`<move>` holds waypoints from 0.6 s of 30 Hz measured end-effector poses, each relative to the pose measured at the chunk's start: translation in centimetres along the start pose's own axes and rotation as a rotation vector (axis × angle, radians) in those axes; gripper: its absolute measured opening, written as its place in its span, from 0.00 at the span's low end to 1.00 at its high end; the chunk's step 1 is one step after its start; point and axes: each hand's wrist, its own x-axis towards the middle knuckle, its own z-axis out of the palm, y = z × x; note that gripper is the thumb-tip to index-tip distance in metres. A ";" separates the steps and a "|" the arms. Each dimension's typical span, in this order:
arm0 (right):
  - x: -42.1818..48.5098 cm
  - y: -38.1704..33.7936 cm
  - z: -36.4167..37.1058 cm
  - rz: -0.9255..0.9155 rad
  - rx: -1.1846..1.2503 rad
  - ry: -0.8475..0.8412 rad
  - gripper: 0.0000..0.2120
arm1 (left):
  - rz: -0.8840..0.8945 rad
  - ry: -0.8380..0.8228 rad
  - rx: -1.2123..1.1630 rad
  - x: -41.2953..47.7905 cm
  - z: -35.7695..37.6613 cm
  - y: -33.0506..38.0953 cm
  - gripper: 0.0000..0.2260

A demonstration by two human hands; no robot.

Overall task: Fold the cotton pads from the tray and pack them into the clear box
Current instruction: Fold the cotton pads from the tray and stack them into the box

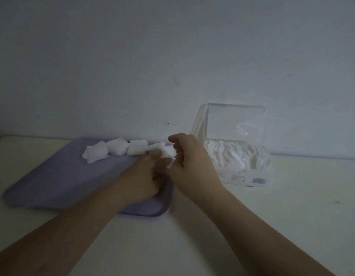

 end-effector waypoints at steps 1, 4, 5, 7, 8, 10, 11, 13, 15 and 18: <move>-0.4 0.6 1.1 0.002 0.007 -0.024 0.30 | 0.029 -0.024 -0.001 -0.5 0.2 -0.5 0.22; -1.4 2.1 2.9 0.030 0.008 -0.118 0.35 | 0.145 0.051 -0.083 -1.5 0.5 -2.0 0.13; -1.4 2.4 3.2 0.027 0.000 -0.145 0.36 | 0.127 0.088 -0.124 -2.0 0.5 -2.3 0.10; -1.3 3.0 3.3 0.046 0.002 -0.196 0.36 | 0.066 0.199 -0.190 -2.7 0.5 -2.6 0.12; -1.1 3.2 3.6 0.061 0.002 -0.226 0.33 | 0.025 0.233 -0.249 -3.1 0.4 -2.6 0.16; -0.8 3.4 3.9 0.065 -0.017 -0.262 0.25 | -0.057 0.247 -0.379 -3.2 0.2 -2.9 0.19; -0.7 3.3 4.0 0.066 -0.028 -0.264 0.22 | -0.097 0.252 -0.399 -3.0 0.0 -3.0 0.16; -0.6 3.5 4.0 0.084 -0.018 -0.251 0.20 | -0.178 0.227 -0.340 -2.8 -0.2 -3.5 0.17; -0.6 3.4 4.0 0.085 -0.007 -0.226 0.19 | -0.168 0.191 -0.223 -2.6 -0.1 -4.0 0.18; -0.7 3.4 3.7 0.099 0.035 -0.249 0.19 | -0.131 0.173 -0.268 -2.7 0.0 -3.7 0.21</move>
